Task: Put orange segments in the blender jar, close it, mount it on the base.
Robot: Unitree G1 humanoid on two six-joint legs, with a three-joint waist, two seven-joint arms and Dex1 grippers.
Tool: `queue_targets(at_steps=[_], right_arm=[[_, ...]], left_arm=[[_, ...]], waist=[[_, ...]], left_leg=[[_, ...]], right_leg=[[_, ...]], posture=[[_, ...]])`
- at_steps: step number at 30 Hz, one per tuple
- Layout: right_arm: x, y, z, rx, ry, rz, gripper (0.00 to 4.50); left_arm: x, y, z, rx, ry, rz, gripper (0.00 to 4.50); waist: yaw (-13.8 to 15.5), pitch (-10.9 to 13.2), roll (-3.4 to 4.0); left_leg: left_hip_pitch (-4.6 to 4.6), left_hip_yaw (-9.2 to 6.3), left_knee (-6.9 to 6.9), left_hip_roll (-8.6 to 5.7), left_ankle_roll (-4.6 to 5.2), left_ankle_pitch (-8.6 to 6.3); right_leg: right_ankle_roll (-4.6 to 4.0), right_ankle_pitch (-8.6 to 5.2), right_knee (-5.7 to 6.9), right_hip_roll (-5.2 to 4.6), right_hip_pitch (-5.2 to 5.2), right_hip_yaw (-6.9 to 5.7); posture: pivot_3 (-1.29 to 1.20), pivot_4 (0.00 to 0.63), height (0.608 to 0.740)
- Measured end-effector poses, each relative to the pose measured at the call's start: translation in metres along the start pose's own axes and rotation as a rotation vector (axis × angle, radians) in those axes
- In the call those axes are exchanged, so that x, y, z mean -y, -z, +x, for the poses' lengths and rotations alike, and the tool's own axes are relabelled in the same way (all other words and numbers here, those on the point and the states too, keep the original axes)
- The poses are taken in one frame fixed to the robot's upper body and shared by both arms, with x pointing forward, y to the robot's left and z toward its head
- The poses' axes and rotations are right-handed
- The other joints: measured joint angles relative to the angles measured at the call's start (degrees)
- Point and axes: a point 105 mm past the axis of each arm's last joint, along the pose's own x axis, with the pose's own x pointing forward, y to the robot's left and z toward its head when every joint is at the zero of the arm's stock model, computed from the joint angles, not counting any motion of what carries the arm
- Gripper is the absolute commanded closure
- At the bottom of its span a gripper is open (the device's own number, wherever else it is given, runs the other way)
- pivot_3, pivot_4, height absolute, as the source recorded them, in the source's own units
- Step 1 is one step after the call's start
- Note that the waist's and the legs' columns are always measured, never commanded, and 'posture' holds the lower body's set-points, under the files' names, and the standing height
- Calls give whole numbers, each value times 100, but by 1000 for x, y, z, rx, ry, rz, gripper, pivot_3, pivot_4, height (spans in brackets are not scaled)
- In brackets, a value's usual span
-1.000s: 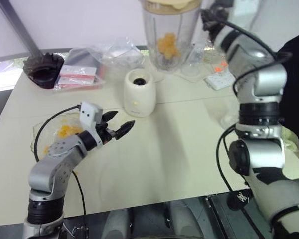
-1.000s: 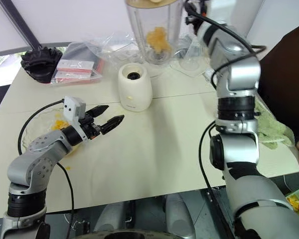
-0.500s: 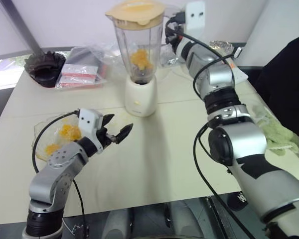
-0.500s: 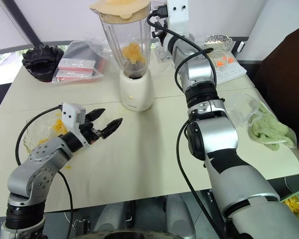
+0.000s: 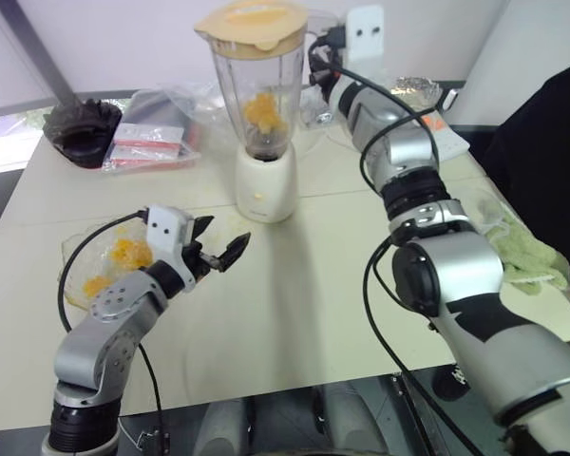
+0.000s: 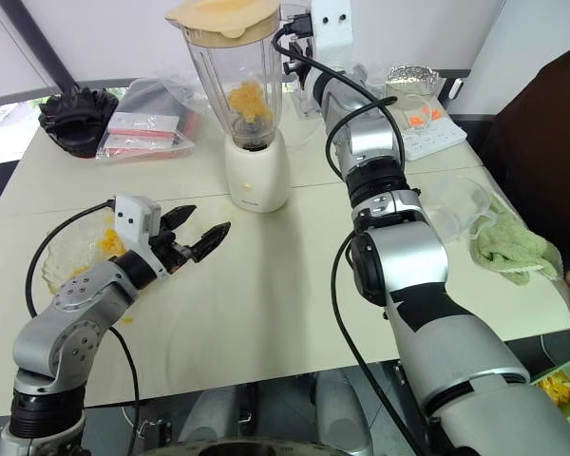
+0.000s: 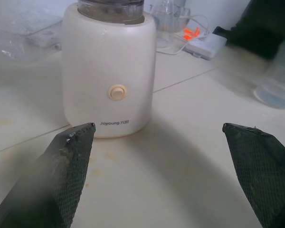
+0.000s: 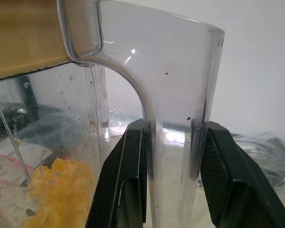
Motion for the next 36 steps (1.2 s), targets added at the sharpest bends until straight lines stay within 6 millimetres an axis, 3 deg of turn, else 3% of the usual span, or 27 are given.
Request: queue_targets(at_steps=[13, 18, 36], right_arm=[[-3, 1, -5, 1, 2, -4, 3560], [-3, 14, -8, -43, 6, -13, 3560], [-2, 26, -27, -46, 3, -58, 3560]], left_arm=[[2, -7, 4, 23, 19, -5, 24], [0, -6, 5, 20, 19, -16, 24], [-3, -7, 8, 16, 19, -13, 24]], waist=[[2, 0, 0], [7, 1, 1], [23, -1, 0]], left_leg=[[0, -1, 0, 0, 0, 0], [0, 0, -1, 0, 0, 0], [6, -6, -1, -2, 0, 0]], right_leg=[[1, 0, 1, 0, 0, -1], [2, 1, 0, 0, 0, -1], [7, 4, 3, -2, 7, -5]], posture=[[0, 150, 740], [0, 150, 740], [0, 150, 740]])
